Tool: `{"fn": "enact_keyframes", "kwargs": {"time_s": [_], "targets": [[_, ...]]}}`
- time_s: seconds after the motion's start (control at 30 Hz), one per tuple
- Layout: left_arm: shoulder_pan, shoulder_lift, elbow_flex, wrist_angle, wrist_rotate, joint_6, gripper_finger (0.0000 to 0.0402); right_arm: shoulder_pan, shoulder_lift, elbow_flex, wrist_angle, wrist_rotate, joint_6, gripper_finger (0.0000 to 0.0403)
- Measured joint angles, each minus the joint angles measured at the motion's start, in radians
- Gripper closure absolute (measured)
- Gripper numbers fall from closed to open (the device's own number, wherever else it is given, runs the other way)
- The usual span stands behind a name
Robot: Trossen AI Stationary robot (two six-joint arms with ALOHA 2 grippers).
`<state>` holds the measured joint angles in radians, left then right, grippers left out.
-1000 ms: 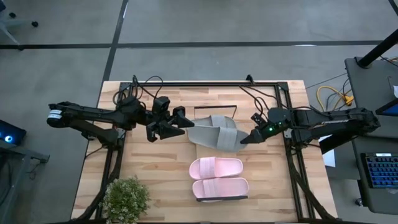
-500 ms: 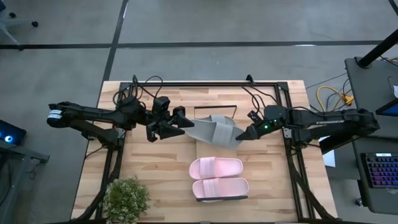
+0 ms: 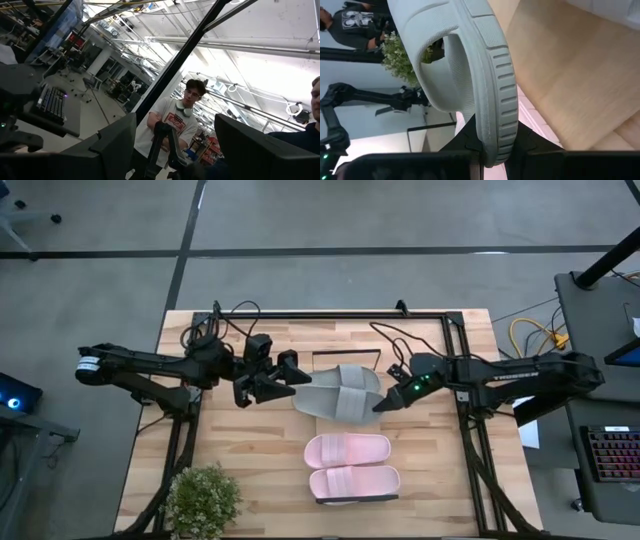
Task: Pick and place slides into the shelf
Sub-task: Put the gray slide on the shelf
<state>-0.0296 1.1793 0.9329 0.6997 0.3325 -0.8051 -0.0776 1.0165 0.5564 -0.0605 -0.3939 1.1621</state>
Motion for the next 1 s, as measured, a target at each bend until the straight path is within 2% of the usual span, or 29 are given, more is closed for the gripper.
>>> {"fn": "enact_keyframes", "kwargs": {"time_s": [0.5,1.0], "targets": [[0.0,0.0,0.007,0.004,0.032,-0.001,0.0147,0.0,0.054,-0.002,-0.002,-0.028,-0.021,0.0373],[0.0,0.0,0.018,0.005,0.038,0.0,0.0147,-0.011,0.054,-0.017,-0.039,-0.03,-0.022,0.0373]]}}
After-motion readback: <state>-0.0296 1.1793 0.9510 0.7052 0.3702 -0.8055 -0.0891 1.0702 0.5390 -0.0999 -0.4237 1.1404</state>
